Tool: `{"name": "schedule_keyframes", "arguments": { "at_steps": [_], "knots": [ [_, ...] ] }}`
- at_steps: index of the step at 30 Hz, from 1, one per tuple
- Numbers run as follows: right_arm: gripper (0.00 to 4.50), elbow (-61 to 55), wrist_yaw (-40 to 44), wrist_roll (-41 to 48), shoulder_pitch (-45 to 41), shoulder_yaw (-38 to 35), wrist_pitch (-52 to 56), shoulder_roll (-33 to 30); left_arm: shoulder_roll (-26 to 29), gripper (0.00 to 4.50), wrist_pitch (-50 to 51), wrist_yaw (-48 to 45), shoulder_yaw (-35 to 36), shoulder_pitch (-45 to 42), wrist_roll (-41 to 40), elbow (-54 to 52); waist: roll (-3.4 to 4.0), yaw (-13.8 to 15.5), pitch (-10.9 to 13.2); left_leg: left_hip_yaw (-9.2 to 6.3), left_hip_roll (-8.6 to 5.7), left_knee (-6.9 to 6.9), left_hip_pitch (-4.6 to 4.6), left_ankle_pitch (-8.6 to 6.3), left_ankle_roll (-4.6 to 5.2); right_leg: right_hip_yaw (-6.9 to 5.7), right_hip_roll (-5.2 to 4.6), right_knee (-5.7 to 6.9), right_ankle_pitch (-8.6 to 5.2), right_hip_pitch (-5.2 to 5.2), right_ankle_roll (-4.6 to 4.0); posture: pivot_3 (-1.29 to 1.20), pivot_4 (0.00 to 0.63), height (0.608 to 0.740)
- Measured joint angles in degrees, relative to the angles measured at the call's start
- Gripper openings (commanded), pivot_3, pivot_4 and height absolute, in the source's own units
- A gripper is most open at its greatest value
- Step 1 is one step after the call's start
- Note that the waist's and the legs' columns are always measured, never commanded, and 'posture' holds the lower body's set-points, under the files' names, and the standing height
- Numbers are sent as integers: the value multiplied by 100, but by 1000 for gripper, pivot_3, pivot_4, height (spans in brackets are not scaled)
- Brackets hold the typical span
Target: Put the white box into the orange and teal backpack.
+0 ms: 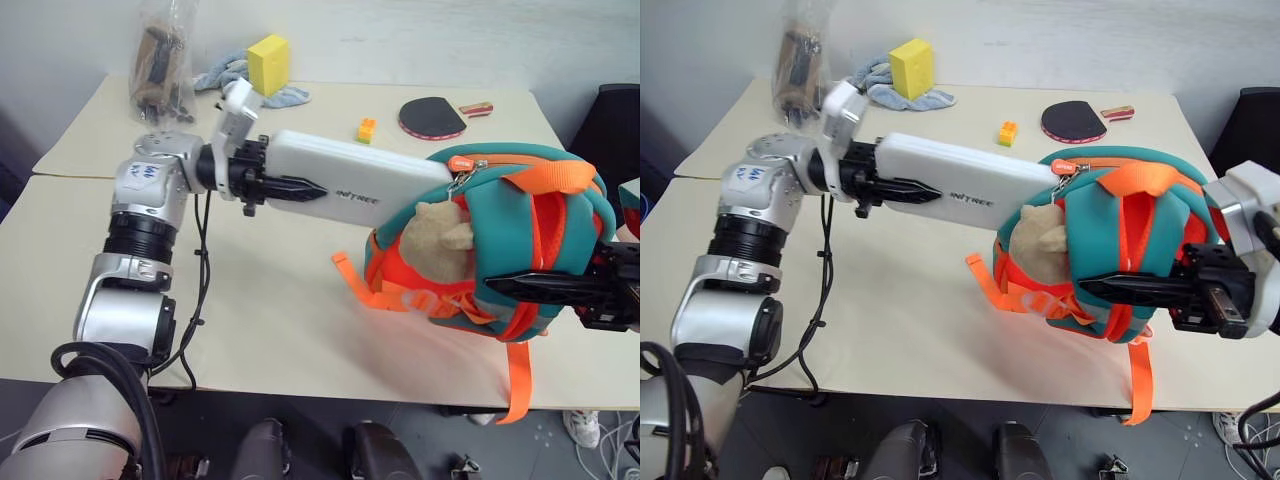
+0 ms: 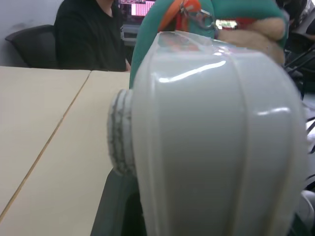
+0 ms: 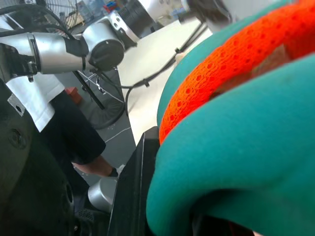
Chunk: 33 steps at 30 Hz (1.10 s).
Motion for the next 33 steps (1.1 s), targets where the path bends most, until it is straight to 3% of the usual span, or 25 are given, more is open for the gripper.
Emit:
{"name": "schedule_keyframes", "arguments": {
  "at_steps": [4,10,14,21,27,33],
  "knots": [
    [15,-134,-193,3,-255,380,-112,176,-749,1193,-290,144,-232,2,258,29,-1,28,0,0,-1,5,-5,-3,5,0,-1,-2,0,-1,0,0,150,740],
    [15,-258,-441,-110,-377,710,-279,432,-2088,1193,-639,1079,-525,2,707,160,-2,99,1,1,0,8,-13,-4,7,1,2,2,0,-11,1,0,150,740],
    [0,-395,-514,-228,-314,733,-386,501,-2484,2471,-669,1594,-665,-23,985,227,-1,92,1,1,1,9,-11,-4,6,4,5,11,0,-13,1,0,150,740],
    [0,-509,-569,-371,43,727,-506,617,-1846,4483,-575,1494,-560,-54,1011,167,-1,15,1,1,3,5,-3,1,1,7,7,22,0,-12,0,0,150,740],
    [0,-570,-652,-548,252,728,-627,710,-475,4483,96,298,-53,-55,394,-274,1,-58,1,-2,5,-4,1,5,-7,8,10,26,-2,-18,-3,0,150,740],
    [0,-567,-759,-639,230,765,-696,783,193,4483,1608,-4,247,17,-578,-1553,0,2,1,-16,-2,19,-11,-1,4,-1,-4,24,-1,-3,-2,0,150,740]
  ]
}}
